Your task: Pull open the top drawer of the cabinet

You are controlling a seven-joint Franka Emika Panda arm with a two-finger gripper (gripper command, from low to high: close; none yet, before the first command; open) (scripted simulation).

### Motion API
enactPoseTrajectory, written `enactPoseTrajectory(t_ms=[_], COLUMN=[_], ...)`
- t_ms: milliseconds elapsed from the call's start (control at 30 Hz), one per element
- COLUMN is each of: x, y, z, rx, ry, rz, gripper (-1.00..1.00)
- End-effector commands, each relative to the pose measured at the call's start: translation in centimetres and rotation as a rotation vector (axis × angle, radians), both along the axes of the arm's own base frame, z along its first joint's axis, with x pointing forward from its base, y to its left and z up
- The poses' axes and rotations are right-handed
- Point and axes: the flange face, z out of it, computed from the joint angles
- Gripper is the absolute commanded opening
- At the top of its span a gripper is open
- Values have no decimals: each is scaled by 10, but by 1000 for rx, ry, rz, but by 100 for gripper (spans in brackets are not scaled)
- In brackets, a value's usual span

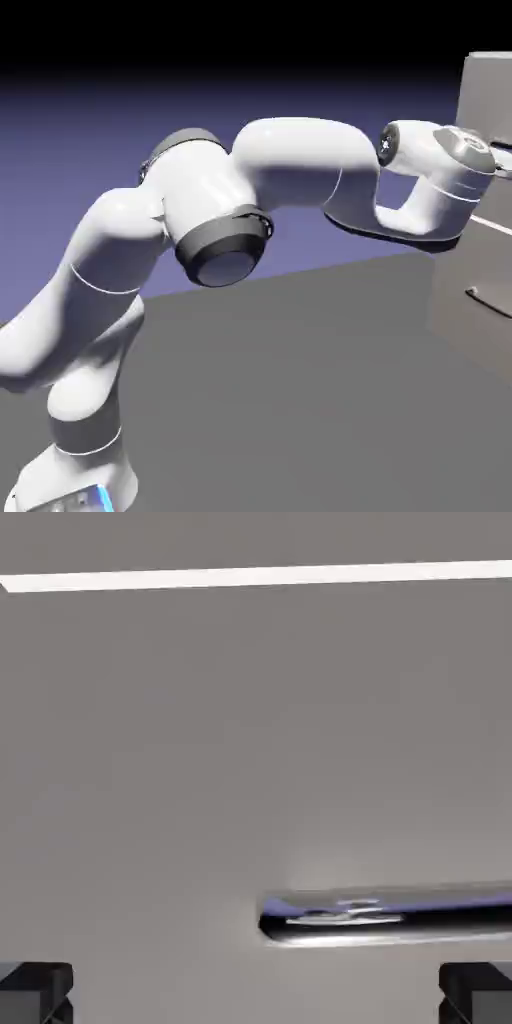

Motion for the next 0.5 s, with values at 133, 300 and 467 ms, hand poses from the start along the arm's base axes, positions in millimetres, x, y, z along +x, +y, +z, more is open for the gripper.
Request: enactPoseTrajectory(t_ms=[133,300,467], x=[22,40,52], y=[17,39,66], z=[-16,-23,-19], rx=[-378,-771,-1178], ry=[-30,-69,-122], rz=[39,75,101], gripper=[0,0,0])
